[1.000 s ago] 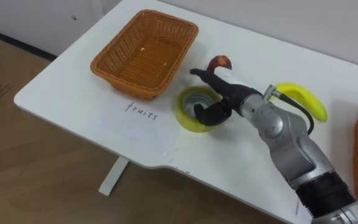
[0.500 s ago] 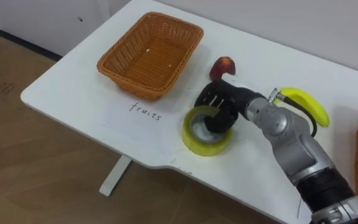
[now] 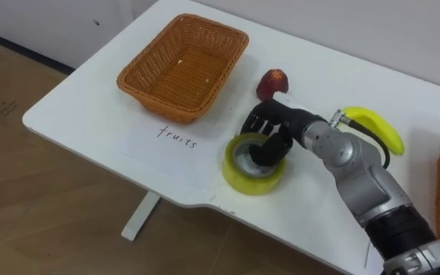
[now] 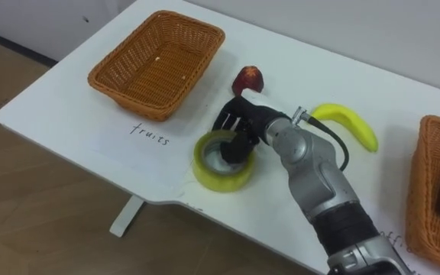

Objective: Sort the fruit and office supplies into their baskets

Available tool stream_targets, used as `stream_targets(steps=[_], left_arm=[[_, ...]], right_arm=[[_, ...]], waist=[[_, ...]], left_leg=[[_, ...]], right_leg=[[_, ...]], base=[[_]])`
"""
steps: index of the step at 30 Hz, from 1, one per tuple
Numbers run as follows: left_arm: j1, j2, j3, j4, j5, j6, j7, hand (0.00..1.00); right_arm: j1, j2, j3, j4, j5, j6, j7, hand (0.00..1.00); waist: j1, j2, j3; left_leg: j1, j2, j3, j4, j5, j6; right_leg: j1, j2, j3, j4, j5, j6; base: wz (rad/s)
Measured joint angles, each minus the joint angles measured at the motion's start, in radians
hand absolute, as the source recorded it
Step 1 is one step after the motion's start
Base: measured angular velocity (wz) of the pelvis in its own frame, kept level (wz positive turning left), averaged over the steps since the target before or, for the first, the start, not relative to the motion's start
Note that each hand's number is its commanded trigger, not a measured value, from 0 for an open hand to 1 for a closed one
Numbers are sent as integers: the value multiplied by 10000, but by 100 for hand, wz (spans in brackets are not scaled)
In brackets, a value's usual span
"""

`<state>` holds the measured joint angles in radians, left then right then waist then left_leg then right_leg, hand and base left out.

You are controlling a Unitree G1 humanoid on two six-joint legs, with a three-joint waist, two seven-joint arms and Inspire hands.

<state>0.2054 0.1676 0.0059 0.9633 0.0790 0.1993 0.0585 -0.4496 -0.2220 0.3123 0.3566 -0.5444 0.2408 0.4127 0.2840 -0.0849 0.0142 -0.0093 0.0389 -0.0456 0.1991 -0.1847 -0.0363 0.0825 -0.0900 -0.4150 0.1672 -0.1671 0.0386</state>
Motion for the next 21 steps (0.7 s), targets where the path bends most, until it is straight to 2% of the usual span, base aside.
stream_targets(steps=[12, 17, 21], left_arm=[[5, 23, 36, -17, 4, -2, 23, 0], [-34, 71, 39, 14, 4, -38, 26, 0], [-96, 98, 206, 412, -3, -192, 96, 0]], right_arm=[[10, -17, -129, -92, -113, -6, 366, 100], [522, -351, -199, -904, -116, -13, 518, 100], [1031, -563, -269, -1507, -43, -19, 574, 100]], waist=[[-66, -103, -52], [-180, -158, -57], [-585, -194, -51]], left_leg=[[-19, -4, -21, 6, 0, 0], [-38, -8, -42, 19, 0, 0], [15, -19, -36, 9, 2, 2]], right_leg=[[14, 2, 15, 2, 0, 0], [13, -5, 42, 7, 0, 0], [34, -4, 221, 10, 0, 0]], base=[[0], [3], [-3]])
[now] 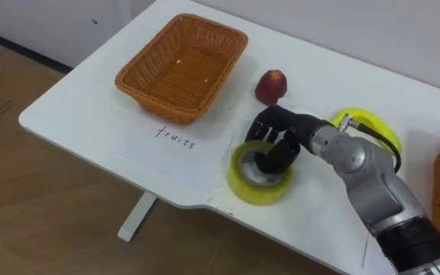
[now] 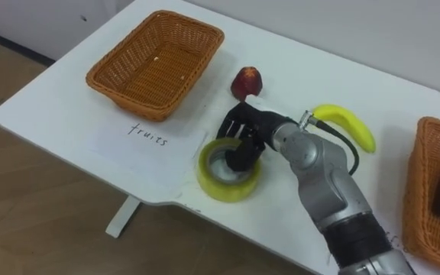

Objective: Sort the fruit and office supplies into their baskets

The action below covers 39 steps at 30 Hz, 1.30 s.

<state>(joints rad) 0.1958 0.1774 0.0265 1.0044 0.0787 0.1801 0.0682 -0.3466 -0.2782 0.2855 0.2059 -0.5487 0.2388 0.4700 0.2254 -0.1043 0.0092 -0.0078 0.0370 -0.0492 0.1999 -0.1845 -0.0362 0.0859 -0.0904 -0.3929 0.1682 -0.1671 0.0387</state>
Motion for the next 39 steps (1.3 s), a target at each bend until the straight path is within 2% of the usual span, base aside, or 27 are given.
stream_targets(steps=[5, 6, 9, 13, 19, 27, 32, 39], left_arm=[[34, -1, 180, 115, -89, -85, 100, 0], [70, 2, 205, 114, -78, -115, 116, 0], [145, -27, 523, 114, -58, -158, 119, 0], [263, -13, 564, 115, -69, -177, 169, 0], [258, -13, 563, 285, -108, -208, 450, 0], [96, -22, 877, 567, -127, -515, 576, 0], [147, -40, 944, 577, -305, -592, 569, 0], [235, -41, 961, 558, -252, -726, 571, 0]], right_arm=[[256, -197, -682, -301, -112, 0, -19, 100], [256, -228, -892, -421, -124, 0, -99, 100], [606, -333, -1546, -1397, -497, -19, -260, 100], [989, -350, -2378, -2163, -525, -91, -562, 100], [988, -351, -2935, -2242, -408, -91, -1167, 100], [988, -483, -3460, -2244, -33, -112, -1706, 100], [987, -559, -3593, -2245, 195, -200, -1868, 100], [990, -744, -4229, -2219, 1563, -307, -2141, 100]], waist=[[-341, -67, 33], [-500, -66, 34], [-672, -65, 33], [-980, -59, 33], [-1415, -71, 24], [-1563, -58, 11], [-1691, 45, -70], [-1894, 79, -79]], left_leg=[[22, 0, 203, 4, 0, 1], [8, 2, 230, 2, 1, 2], [10, 38, 397, -28, 0, 2], [188, 39, 501, -127, 0, 3], [315, 53, 726, -134, 0, 3], [415, 72, 873, -135, -2, 5], [535, 81, 893, -207, -2, 6], [555, 81, 916, -277, 5, 15]], right_leg=[[-69, 1, 335, -9, 0, 0], [-104, 1, 361, -5, 0, 0], [-204, 24, 590, -6, 0, 0], [-172, 41, 831, 14, 0, 0], [-153, 37, 1016, 32, 1, 0], [-163, 40, 1216, 75, 3, 2], [-131, 41, 1238, 168, 3, 2], [-127, 70, 1448, 175, 2, 3]], base=[[-11], [-14], [-16], [-13], [-10], [-6], [-1], [0]])
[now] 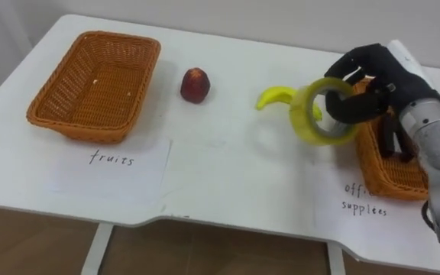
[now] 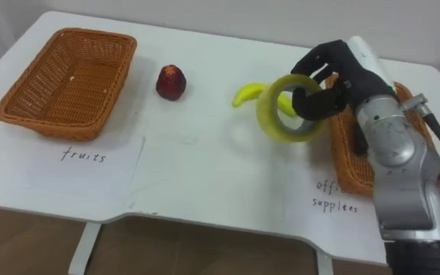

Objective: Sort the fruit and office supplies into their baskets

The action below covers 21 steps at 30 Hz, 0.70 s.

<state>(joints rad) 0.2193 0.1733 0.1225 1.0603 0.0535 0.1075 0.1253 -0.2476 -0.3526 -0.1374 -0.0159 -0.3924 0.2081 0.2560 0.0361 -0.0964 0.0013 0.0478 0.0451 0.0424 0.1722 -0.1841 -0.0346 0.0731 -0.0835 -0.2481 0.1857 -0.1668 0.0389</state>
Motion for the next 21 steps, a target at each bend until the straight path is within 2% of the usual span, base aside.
stream_targets(steps=[5, 7, 12, 14, 19, 21], left_arm=[[96, 5, 5, -47, 11, -13, -8, 0], [160, 29, 43, -256, 66, -14, -84, 0], [386, 29, 268, -899, -34, -47, -126, 0], [361, 27, 304, -919, -33, -46, -124, 0], [284, 27, 315, -1002, -25, -58, -205, 0], [307, 27, 403, -992, -11, -57, -235, 0]], right_arm=[[1, -137, -183, 56, 456, -30, -614, 100], [1, -251, -331, 358, 692, -198, -860, 100], [1, -404, -445, 864, 754, -139, -942, 100], [-1, -540, -456, 1098, 1026, -167, -975, 100], [0, -857, -544, 1663, 1357, -166, -1080, 100], [11, -908, -624, 1685, 1416, -165, -1090, 100]], waist=[[-148, -23, 10], [-206, -90, 24], [-378, -244, 35], [-522, -273, 16], [-679, -319, -5], [-676, -319, -5]], left_leg=[[71, 1, 59, -20, 1, 1], [70, 1, 71, -36, 1, 1], [34, 4, 90, -45, 0, 1], [51, 5, 89, -44, 0, 1], [107, 4, 180, -49, 0, 1], [153, 18, 354, -54, 0, 1]], right_leg=[[-9, 1, 17, -3, 0, 0], [-29, 0, 16, -4, -1, 1], [-74, -2, -24, -9, -1, 1], [-59, -5, -25, -7, 0, 1], [-54, 0, 168, -1, -1, 1], [-49, 13, 268, -5, -2, 3]], base=[[-3], [0], [0], [0], [-5], [-14]])
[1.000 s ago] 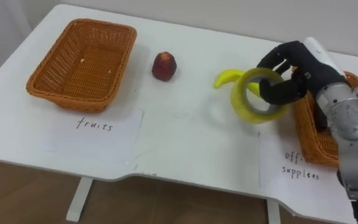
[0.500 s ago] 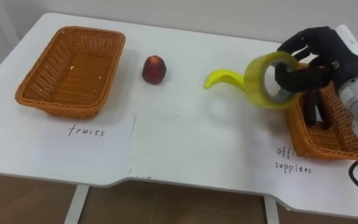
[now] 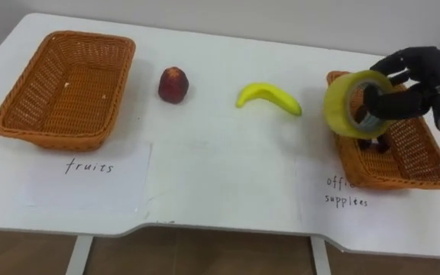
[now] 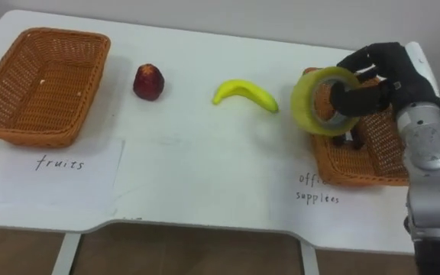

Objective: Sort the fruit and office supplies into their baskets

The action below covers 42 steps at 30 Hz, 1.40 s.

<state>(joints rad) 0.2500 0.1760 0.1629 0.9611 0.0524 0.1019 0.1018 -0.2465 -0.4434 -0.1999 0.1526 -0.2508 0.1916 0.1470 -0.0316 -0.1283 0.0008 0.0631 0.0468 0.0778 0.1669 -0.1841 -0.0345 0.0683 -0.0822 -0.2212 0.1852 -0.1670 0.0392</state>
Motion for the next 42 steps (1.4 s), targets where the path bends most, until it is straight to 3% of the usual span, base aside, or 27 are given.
stream_targets(steps=[13, 27, 34, 35, 37, 38, 40, 42], left_arm=[[170, 11, 555, 20, -21, 7, -225, 0], [187, 32, 726, 0, -7, -18, -430, 0], [208, 32, 720, 27, -4, -204, -214, 0], [207, 31, 720, 27, -1, -207, -214, 0], [220, 25, 722, 27, 2, -207, -213, 0], [222, 26, 723, 26, 2, -208, -211, 0], [218, 26, 723, 23, 2, -208, -179, 0], [218, 25, 723, 23, 10, -207, -172, 0]], right_arm=[[978, -122, -698, 361, 185, 61, -252, 100], [1193, -133, -1007, 363, 142, 58, -577, 100], [1210, -132, -999, 670, 169, 50, -588, 100], [1210, -132, -999, 670, 169, 50, -588, 91], [1211, -132, -999, 670, 144, 50, -592, 51], [1211, -133, -999, 670, 117, 50, -593, 20], [1211, -133, -1000, 669, 72, 48, -604, 0], [1211, -133, -1000, 669, 87, 41, -630, 0]], waist=[[-79, -11, -27], [-143, -5, -41], [-124, 30, -21], [-121, 32, -19], [-108, 40, -5], [-98, 40, -2], [-60, 38, -3], [-12, 37, -3]], left_leg=[[48, 25, 202, -24, -6, 5], [43, 44, 552, -71, -14, 17], [193, 53, 623, -77, -14, 17], [188, 54, 624, -80, -14, 17], [187, 59, 621, -158, -15, 16], [185, 60, 618, -166, -16, 16], [180, 70, 614, -169, -18, 14], [172, 76, 613, -169, -18, 13]], right_leg=[[21, 11, 79, 36, -2, 3], [-148, 28, 321, 64, 0, 4], [-17, 27, 304, 34, 0, 5], [-16, 28, 304, 32, 0, 6], [-22, 42, 306, 31, 0, 6], [-25, 46, 308, 28, 0, 6], [-26, 66, 322, 7, -2, 8], [-29, 75, 328, -4, -2, 7]], base=[[-1], [-5], [-1], [0], [0], [0], [0], [0]])
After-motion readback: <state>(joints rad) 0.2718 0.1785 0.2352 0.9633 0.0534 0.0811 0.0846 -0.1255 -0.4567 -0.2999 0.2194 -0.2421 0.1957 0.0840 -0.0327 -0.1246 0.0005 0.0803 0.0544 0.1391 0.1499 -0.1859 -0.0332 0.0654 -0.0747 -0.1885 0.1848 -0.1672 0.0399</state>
